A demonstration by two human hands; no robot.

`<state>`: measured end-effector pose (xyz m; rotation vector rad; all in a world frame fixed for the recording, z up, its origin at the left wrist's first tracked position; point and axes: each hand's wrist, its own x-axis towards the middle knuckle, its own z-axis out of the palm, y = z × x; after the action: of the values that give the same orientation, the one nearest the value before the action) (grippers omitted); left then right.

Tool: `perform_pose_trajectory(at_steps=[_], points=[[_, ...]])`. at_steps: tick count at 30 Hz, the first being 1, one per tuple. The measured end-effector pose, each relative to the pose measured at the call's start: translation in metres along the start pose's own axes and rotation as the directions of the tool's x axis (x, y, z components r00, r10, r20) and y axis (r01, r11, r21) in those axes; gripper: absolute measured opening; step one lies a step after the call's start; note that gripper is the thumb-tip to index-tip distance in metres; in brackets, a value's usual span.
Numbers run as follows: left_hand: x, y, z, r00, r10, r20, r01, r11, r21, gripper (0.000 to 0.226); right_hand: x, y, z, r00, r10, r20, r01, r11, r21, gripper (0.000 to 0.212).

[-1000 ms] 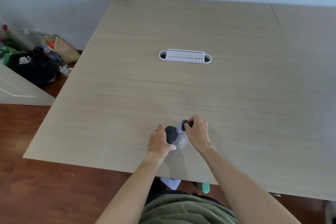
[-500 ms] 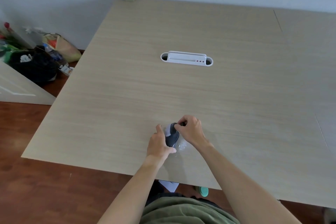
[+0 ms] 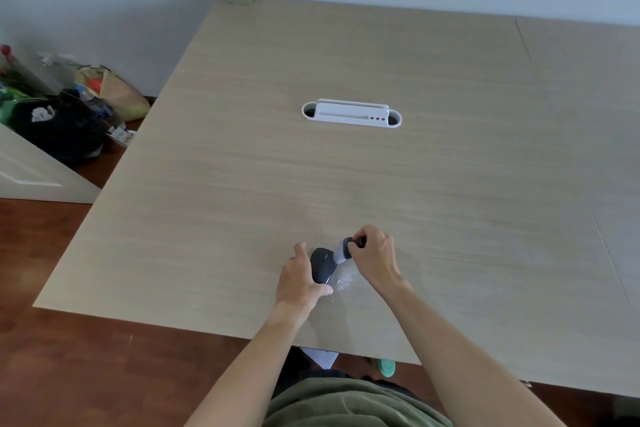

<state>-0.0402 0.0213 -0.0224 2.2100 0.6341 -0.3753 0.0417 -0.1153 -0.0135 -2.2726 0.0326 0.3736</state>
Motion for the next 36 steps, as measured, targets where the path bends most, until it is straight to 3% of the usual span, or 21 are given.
perform_pose_trajectory(at_steps=[2, 5, 7, 11, 13, 16, 18, 23, 26, 28, 32, 34, 36], points=[[-0.001, 0.002, 0.0, 1.0, -0.006, -0.006, 0.006, 1.0, -0.007, 0.103, 0.002, -0.005, 0.0, 0.999, 0.0, -0.055, 0.002, 0.999, 0.039, 0.005], [-0.001, 0.003, 0.0, 1.0, -0.011, -0.013, 0.011, 1.0, -0.013, 0.102, 0.003, -0.021, 0.005, 0.994, -0.014, 0.109, 0.004, 0.996, 0.094, 0.006], [-0.002, 0.003, 0.0, 1.0, -0.01, -0.019, 0.01, 1.0, -0.014, 0.1, 0.004, -0.024, 0.012, 0.979, -0.02, 0.201, 0.013, 0.999, 0.039, 0.006], [-0.003, 0.004, 0.0, 0.999, -0.029, -0.014, 0.029, 1.0, -0.008, 0.111, 0.01, -0.016, 0.013, 0.997, -0.054, 0.055, 0.059, 0.992, -0.108, 0.007], [-0.003, 0.004, -0.001, 0.999, -0.029, -0.017, 0.029, 1.0, -0.004, 0.112, 0.011, -0.018, 0.008, 0.997, -0.069, 0.029, 0.071, 0.994, -0.084, 0.007], [-0.002, 0.003, -0.001, 0.999, -0.03, -0.016, 0.03, 0.999, -0.011, 0.111, 0.01, -0.022, 0.002, 0.983, -0.035, 0.181, 0.032, 0.999, 0.018, 0.004], [-0.002, 0.003, 0.0, 1.0, -0.025, -0.016, 0.024, 1.0, -0.013, 0.11, 0.008, -0.017, 0.002, 0.965, -0.021, 0.262, 0.032, 0.999, -0.035, 0.004], [-0.001, 0.002, -0.002, 1.0, -0.025, -0.003, 0.025, 1.0, -0.008, 0.112, 0.005, -0.005, 0.0, 1.0, -0.015, 0.02, 0.016, 0.999, -0.031, 0.006], [-0.001, 0.003, -0.002, 1.0, -0.026, 0.006, 0.026, 0.999, -0.03, 0.11, -0.001, -0.009, -0.004, 0.988, 0.003, 0.151, -0.014, 0.998, 0.067, 0.003], [-0.002, 0.003, -0.003, 1.0, -0.021, 0.007, 0.021, 0.999, -0.032, 0.106, -0.004, -0.005, -0.001, 0.974, -0.015, 0.226, 0.009, 1.0, 0.028, 0.003], [-0.005, 0.002, -0.002, 1.0, 0.005, 0.006, -0.005, 1.0, -0.01, 0.102, -0.004, 0.006, 0.0, 0.999, -0.039, -0.017, 0.038, 0.999, -0.032, 0.005], [-0.005, 0.001, -0.002, 1.0, 0.01, -0.002, -0.01, 1.0, -0.016, 0.1, -0.005, 0.004, -0.002, 0.999, -0.02, -0.029, 0.021, 0.999, 0.026, 0.005], [-0.005, 0.0, -0.001, 1.0, 0.021, -0.007, -0.021, 0.999, -0.025, 0.099, -0.006, 0.0, -0.005, 0.997, 0.038, 0.067, -0.046, 0.992, 0.118, 0.003]])
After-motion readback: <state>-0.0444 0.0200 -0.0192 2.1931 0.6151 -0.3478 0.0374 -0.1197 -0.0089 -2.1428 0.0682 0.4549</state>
